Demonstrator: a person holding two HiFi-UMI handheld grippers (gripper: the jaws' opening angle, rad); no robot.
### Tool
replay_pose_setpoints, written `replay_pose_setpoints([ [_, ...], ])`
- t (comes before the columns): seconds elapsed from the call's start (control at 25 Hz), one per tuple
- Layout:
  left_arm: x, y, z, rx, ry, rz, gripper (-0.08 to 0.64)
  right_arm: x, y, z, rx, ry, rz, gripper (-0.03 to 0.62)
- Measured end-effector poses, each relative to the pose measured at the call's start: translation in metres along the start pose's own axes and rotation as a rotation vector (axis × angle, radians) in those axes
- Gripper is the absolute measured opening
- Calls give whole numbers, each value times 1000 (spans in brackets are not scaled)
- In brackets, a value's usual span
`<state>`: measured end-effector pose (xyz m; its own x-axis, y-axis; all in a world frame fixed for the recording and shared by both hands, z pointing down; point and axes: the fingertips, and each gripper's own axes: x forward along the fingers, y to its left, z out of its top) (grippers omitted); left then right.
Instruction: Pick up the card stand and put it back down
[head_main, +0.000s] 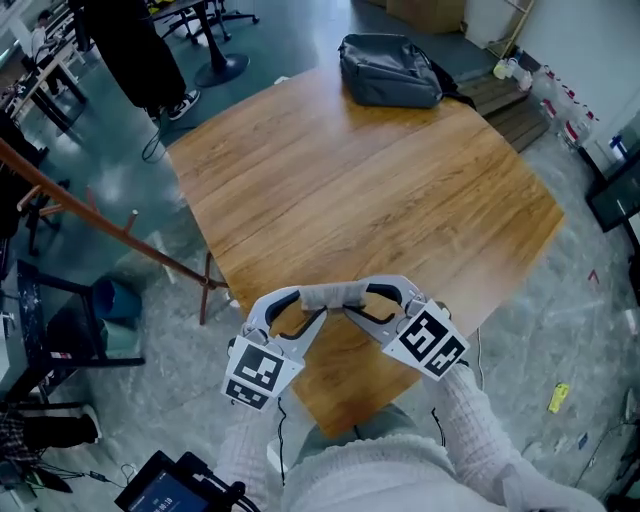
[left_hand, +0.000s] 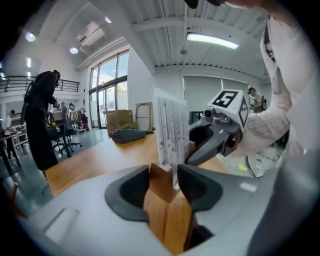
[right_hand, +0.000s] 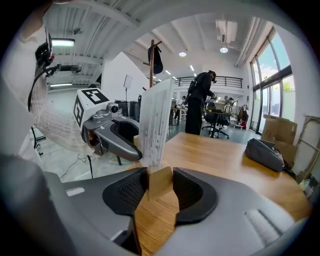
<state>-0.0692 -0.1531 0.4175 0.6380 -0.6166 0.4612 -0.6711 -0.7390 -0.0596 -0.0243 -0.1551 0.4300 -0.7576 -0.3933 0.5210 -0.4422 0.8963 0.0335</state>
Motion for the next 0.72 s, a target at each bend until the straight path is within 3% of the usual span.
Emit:
replay_pose_setpoints([
  [0.36, -42, -13, 51, 37, -63, 35, 179, -44, 15, 51, -103, -50, -23, 160],
  [0.72, -61, -29, 59, 13, -92, 43, 179, -64, 32, 61, -133, -78, -29, 160],
])
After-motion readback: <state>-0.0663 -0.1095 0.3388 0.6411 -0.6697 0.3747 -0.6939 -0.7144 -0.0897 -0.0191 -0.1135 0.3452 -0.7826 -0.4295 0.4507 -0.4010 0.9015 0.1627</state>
